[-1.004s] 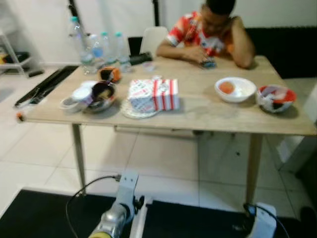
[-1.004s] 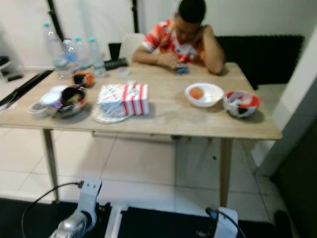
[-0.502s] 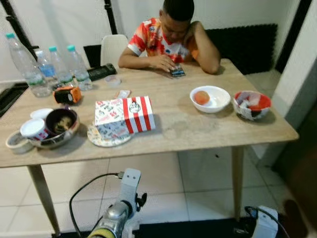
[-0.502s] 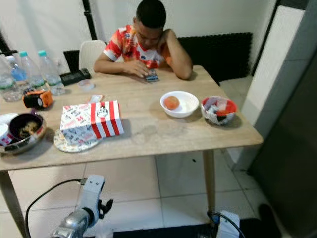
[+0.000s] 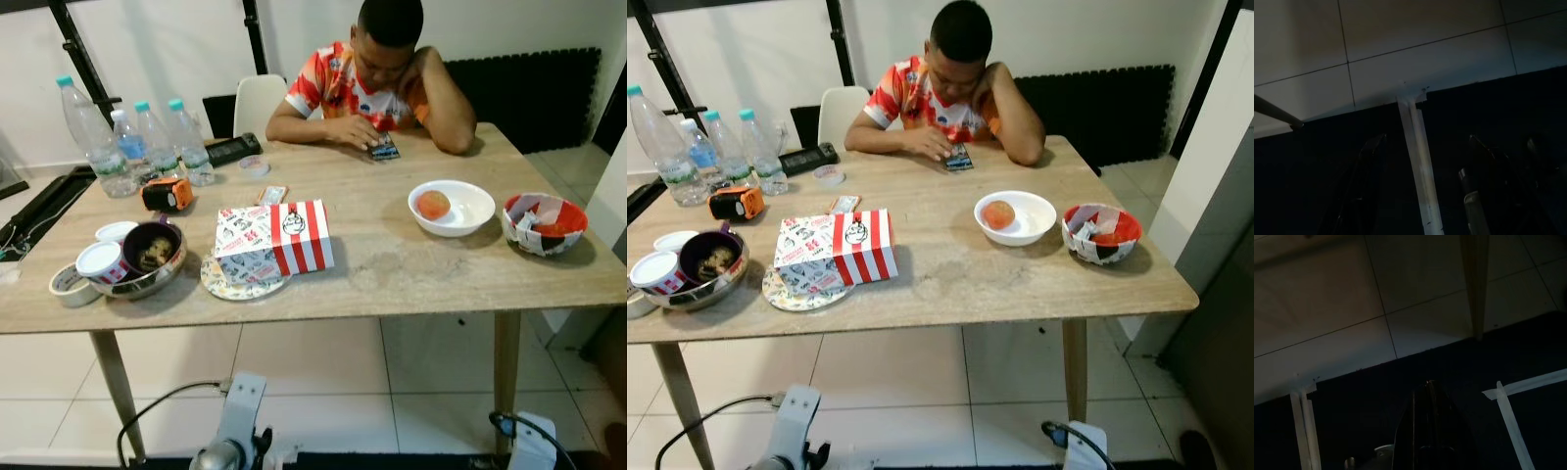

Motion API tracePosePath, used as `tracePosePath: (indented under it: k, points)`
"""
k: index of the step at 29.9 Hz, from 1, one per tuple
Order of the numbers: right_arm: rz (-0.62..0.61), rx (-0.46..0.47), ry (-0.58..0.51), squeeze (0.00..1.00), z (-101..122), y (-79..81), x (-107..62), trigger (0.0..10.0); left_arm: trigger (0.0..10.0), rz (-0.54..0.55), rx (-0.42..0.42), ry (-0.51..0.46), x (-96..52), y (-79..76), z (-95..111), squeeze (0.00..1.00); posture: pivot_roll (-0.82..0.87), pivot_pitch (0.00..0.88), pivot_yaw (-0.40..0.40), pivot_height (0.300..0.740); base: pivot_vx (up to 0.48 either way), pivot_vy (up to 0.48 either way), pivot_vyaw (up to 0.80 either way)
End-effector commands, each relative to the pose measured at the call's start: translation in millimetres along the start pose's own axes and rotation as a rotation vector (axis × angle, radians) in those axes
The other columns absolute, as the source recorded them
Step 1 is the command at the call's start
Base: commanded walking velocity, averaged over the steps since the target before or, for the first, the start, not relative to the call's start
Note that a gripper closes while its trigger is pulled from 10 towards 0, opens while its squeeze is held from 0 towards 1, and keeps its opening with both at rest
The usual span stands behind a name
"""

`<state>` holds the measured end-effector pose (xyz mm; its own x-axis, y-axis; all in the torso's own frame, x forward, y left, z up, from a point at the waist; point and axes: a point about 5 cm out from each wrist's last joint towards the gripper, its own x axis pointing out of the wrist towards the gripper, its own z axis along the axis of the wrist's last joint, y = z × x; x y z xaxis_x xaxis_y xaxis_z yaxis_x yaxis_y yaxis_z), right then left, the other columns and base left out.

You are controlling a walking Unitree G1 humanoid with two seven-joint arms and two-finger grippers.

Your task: Restocking fridge

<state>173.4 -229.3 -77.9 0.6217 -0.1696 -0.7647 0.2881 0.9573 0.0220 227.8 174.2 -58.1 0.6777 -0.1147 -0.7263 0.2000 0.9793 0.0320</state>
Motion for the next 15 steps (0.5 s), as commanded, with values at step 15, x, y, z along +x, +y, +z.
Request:
tracePosePath:
  k: [15]
  points:
    - [-0.012, -0.360, 0.049, 0.00, 9, -7.0, 2.7, 10.0, 10.0, 0.057, -0.045, 0.082, -6.9, 8.8, -26, 0.00, -0.10, 0.024, 0.013, 0.740, 0.000, 0.000, 0.00]
